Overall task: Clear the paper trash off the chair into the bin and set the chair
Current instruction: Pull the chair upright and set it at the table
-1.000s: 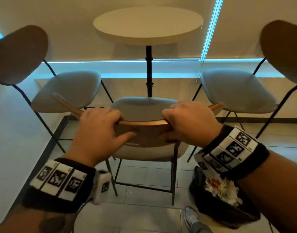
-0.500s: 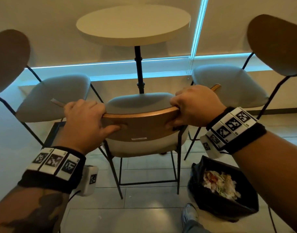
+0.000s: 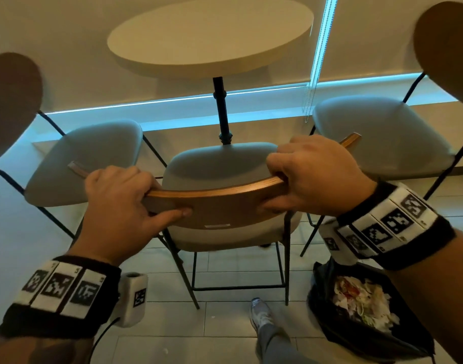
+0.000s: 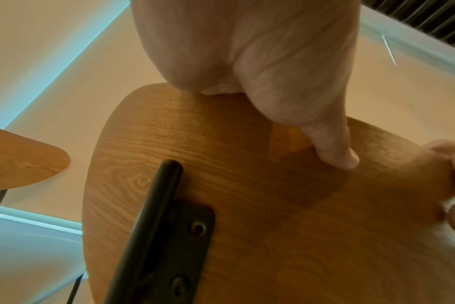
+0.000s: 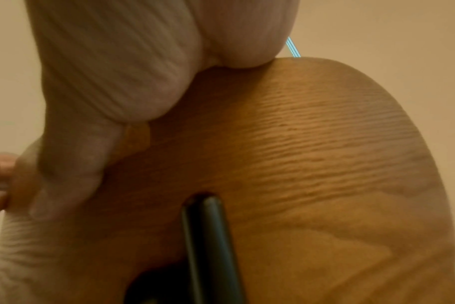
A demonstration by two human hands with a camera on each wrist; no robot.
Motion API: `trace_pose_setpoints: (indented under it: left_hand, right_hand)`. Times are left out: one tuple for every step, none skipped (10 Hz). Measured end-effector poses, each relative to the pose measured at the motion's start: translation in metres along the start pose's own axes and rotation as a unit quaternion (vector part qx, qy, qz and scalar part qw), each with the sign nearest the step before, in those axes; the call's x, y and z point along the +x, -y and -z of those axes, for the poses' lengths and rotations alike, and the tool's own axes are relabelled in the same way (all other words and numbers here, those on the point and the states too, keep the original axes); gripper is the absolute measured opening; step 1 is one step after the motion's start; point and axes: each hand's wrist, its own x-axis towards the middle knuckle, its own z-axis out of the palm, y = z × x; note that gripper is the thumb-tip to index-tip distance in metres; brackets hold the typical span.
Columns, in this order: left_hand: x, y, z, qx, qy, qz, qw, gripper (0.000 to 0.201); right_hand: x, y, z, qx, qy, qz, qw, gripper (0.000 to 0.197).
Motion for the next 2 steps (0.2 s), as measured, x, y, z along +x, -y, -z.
trace_pose_setpoints:
  left_hand:
    - [-0.015, 0.008, 0.005, -0.035, 0.035, 0.016, 0.999, 0.089]
    - [-0.044, 0.018, 0.012, -0.127, 0.000, 0.102, 0.987, 0.110]
  right_hand:
    - [-0.007, -0.006, 0.003, 0.149, -0.075, -0.002, 0.986, 0.051]
    - [-0.018, -0.023, 0.017, 0.371, -0.168, -0.043, 0.912, 0.019]
